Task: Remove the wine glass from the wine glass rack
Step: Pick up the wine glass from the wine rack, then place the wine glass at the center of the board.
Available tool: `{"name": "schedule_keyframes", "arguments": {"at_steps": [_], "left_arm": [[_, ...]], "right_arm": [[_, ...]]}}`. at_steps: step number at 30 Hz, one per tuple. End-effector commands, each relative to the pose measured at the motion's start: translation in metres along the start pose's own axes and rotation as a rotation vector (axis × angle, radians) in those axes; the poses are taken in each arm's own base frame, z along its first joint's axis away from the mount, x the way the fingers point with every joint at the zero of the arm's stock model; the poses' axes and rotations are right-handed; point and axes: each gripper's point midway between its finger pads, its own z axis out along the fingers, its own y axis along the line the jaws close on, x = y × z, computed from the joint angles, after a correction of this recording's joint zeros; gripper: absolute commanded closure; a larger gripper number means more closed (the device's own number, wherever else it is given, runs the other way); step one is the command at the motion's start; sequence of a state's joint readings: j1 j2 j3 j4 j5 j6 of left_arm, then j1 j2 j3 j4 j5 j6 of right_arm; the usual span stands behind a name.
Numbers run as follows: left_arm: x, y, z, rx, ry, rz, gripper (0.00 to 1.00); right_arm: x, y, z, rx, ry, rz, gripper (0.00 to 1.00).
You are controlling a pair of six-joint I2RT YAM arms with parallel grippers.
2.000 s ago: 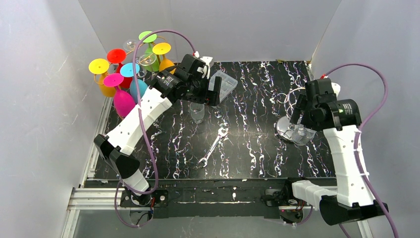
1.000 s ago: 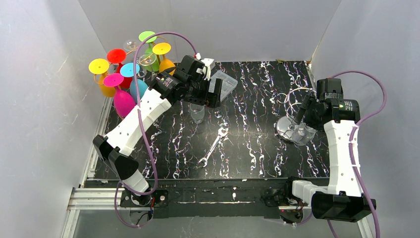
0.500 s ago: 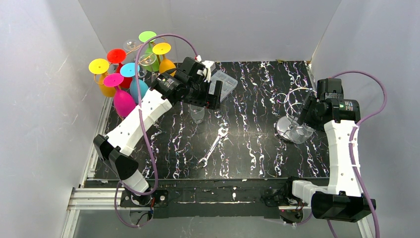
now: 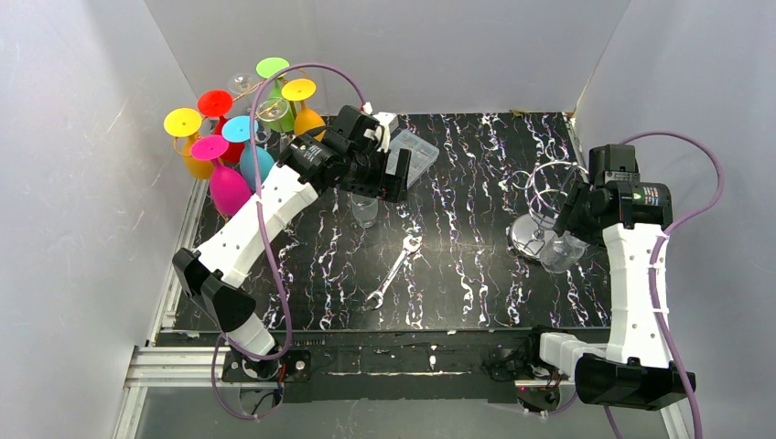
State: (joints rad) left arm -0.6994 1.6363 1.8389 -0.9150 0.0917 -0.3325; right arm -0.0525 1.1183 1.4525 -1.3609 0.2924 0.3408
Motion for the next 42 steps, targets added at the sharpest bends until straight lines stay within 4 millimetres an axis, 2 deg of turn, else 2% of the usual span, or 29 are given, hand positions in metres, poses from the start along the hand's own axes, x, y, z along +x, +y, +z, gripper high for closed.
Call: {"name": "schedule_keyframes", "arguments": {"at_steps": [1,19,32,42], "left_arm": [[-0.003,-0.005,-0.022,0.028,-0.044,0.009,0.07],[0.006,-0.015,-0.024,0.092,-0.05,-0.057,0.07],[0.028,-0.018,-0.015,0.21,-0.038,-0.256,0.07],[0.035,-0.047,0.008,0.463,-0.017,-0.437,0.1]], "right_arm": [[-0.005,0.0,-0.015,-0.033,-0.06,0.032,0.44],[0.011,0.023,-0.04,-0.211,-0.014,0.023,0.45],[0.012,0.055,-0.05,-0.389,0.021,0.044,0.46],[0.003,0.079,-0.054,-0.498,0.035,0.095,0.46]]}}
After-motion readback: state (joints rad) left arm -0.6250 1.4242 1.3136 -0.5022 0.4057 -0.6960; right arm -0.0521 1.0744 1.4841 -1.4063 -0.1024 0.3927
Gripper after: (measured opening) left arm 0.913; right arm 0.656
